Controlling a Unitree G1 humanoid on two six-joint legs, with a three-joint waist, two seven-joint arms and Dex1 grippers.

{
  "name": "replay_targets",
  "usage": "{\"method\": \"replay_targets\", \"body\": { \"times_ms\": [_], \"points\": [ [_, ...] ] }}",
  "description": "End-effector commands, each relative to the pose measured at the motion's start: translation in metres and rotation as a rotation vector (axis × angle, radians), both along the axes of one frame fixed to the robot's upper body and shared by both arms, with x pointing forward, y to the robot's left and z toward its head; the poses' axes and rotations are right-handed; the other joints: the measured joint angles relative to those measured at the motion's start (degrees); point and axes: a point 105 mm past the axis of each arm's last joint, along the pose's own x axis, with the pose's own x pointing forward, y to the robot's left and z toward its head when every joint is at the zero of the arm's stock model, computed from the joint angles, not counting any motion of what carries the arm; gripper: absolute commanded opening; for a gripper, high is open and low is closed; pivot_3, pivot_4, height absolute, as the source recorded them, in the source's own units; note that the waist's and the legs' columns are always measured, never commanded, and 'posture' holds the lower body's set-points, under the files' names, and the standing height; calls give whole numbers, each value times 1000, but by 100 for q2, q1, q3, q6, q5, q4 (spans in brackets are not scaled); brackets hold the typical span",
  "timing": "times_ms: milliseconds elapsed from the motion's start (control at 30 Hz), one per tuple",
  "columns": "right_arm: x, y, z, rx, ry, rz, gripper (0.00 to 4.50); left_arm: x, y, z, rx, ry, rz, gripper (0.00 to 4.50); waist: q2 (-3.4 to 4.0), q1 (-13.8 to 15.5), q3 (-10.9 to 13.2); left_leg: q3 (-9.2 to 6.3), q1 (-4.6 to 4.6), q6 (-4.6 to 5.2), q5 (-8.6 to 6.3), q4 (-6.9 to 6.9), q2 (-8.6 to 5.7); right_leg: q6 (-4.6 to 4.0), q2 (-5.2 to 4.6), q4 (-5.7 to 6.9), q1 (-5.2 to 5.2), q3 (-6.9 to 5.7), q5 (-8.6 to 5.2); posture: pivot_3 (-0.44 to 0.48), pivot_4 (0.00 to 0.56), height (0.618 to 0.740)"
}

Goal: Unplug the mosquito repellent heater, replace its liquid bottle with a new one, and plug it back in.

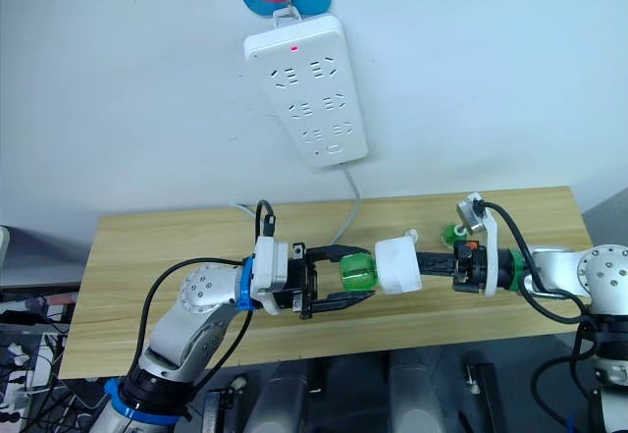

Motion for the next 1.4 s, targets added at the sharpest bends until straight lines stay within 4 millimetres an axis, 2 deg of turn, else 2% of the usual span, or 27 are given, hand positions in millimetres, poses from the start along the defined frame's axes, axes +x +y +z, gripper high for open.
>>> {"method": "replay_targets", "body": {
  "times_ms": [33,300,467,600,700,867,1233,1400],
  "points": [
    [-19,12,16,56,-31,70,58,-1,0,5,-16,-42,3,2255,0,0,0,1,0,0,0,0,0,0,0,0,0,1,0,-52,364,740],
    [-44,23,22,62,-37,136,58,3,1,3,-4,-56,22,2255,-1,-15,-1,0,0,0,0,2,0,1,1,0,1,-1,0,-58,366,740],
    [-48,27,27,67,-72,164,58,2,0,2,-1,-56,20,2255,-1,-17,-1,0,0,0,0,2,0,1,1,0,1,-1,0,-66,366,740],
    [-48,29,40,61,-131,194,58,2,0,1,4,-58,18,2255,-1,-21,-1,0,0,0,0,2,0,1,1,-1,1,-1,0,-65,366,740],
    [-45,29,53,49,-188,210,58,3,1,0,8,-58,18,2255,-1,-29,-1,1,1,0,0,3,0,1,1,-1,0,0,0,-70,366,740],
    [-35,31,63,-1,-243,186,58,2,1,-1,11,-56,14,2255,-1,-28,-1,-1,-1,0,0,2,1,0,0,-4,0,-1,0,-78,363,740],
    [1,35,76,-21,-262,81,58,-4,2,-3,20,-55,-3,2255,-1,-29,-1,-1,-1,0,0,2,1,0,-3,-4,-1,-2,0,-61,361,740],
    [19,29,71,-50,-252,22,58,-5,3,-3,15,-48,-6,2255,-1,-28,-1,-1,-1,0,0,2,1,-1,-4,-4,-1,-1,0,-59,363,740]
  ]
}}
